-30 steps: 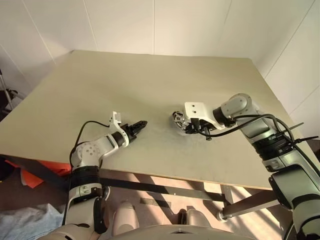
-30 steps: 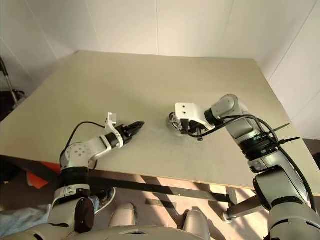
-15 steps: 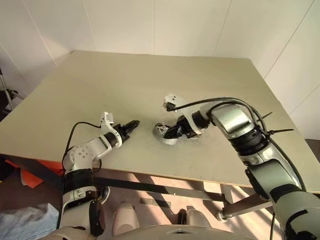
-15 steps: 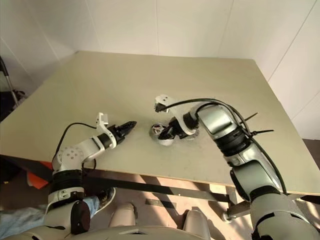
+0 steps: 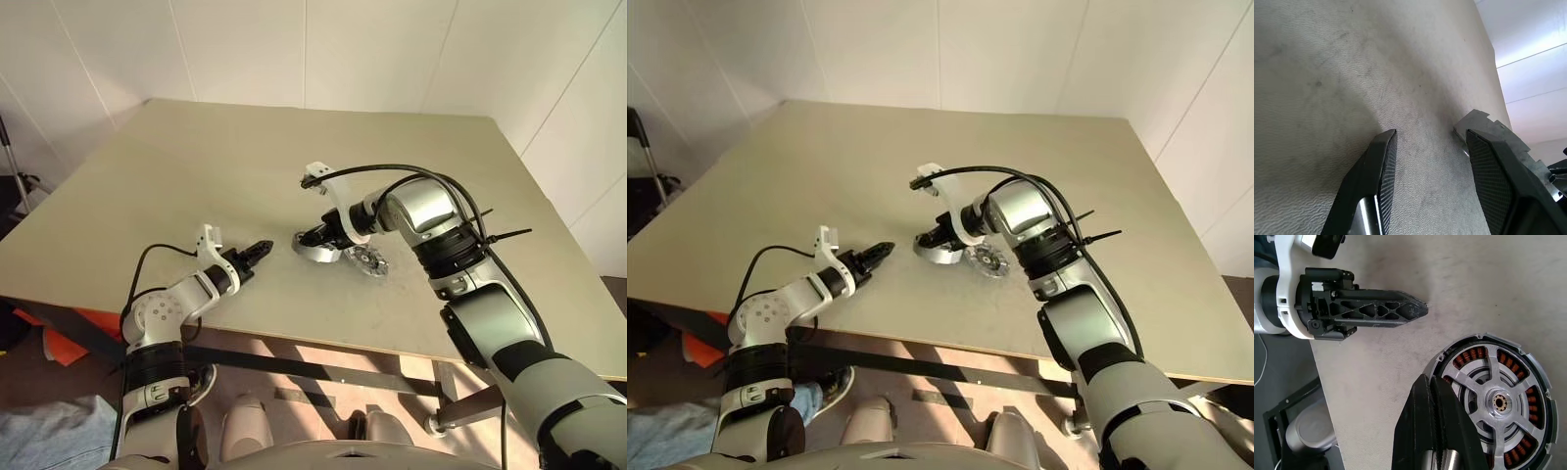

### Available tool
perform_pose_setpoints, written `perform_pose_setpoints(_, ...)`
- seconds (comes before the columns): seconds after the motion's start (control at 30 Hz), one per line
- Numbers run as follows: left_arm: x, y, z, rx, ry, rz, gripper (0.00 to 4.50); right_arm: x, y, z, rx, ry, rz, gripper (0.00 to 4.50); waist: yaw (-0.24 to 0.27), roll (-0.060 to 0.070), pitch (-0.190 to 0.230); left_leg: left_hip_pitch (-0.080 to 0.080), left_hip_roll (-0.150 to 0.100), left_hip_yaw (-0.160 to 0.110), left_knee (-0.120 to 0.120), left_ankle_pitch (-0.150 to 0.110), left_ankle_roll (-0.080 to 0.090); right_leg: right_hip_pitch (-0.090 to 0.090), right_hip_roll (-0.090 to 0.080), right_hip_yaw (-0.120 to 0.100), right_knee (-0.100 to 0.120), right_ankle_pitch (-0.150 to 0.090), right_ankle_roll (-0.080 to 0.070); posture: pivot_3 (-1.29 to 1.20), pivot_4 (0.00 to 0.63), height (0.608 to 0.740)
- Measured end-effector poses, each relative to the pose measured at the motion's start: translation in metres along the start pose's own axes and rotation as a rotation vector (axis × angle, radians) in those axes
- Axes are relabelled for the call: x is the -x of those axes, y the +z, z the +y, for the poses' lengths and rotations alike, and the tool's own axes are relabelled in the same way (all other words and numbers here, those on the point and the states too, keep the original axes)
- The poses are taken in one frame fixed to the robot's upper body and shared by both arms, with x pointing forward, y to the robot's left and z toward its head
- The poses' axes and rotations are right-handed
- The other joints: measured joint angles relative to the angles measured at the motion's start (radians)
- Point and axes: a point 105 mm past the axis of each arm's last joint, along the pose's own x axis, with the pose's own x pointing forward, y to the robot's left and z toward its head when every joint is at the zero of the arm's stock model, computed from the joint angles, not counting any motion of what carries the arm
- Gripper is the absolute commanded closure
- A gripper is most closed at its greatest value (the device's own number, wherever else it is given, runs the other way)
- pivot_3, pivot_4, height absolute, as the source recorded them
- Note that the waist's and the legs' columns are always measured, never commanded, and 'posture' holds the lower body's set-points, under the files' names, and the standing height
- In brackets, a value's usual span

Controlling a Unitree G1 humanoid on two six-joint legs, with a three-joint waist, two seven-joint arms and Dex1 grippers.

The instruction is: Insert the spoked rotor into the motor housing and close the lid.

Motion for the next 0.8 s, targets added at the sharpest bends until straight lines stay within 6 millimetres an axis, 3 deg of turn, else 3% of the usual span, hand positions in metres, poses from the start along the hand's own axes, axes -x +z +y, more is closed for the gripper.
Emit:
perform_pose_setpoints(0.2,-0.001,0.001,-0.001,-0.011,0.001,0.013,2.13,0.005,0.000,0.000,0.000,-0.009,-0.005,4.49,0.002,0.000,0.000,0.000,0.000,0.000,-0.002,0.001,-0.002,0.000,0.000,0.000,0.000,0.000,0.000,0.00,0.000,0.740)
perform_pose_setpoints(0.33,-0.005,0.004,-0.003,-0.022,-0.007,0.027,2.13,0.011,-0.001,0.004,0.018,0.007,-0.023,3.58,0.004,0.000,0.000,0.000,0.000,0.000,-0.003,0.002,-0.003,0.000,0.000,0.000,0.000,0.004,-0.006,0.00,0.000,0.740)
perform_pose_setpoints(0.47,-0.009,0.007,-0.005,-0.033,-0.015,0.041,2.13,0.018,0.004,0.021,0.065,0.064,-0.068,2.17,0.007,0.000,0.000,-0.002,0.000,0.000,-0.006,0.003,-0.006,-0.003,0.001,-0.001,-0.001,0.004,-0.007,0.00,0.000,0.740)
perform_pose_setpoints(0.6,-0.012,0.009,-0.007,-0.039,-0.023,0.051,2.13,0.030,0.014,0.024,0.071,0.066,-0.134,2.17,0.012,0.000,0.000,-0.002,0.000,0.000,-0.006,0.003,-0.006,-0.003,0.001,-0.001,-0.002,0.004,-0.007,0.00,0.000,0.740)
perform_pose_setpoints(0.8,-0.012,0.012,-0.010,-0.055,-0.047,0.059,2.13,0.058,0.019,-0.012,-0.153,-0.093,-0.266,2.17,0.024,0.000,0.000,-0.001,0.000,0.000,-0.005,0.005,-0.008,-0.002,0.001,0.000,0.000,0.004,-0.007,0.00,0.000,0.740)
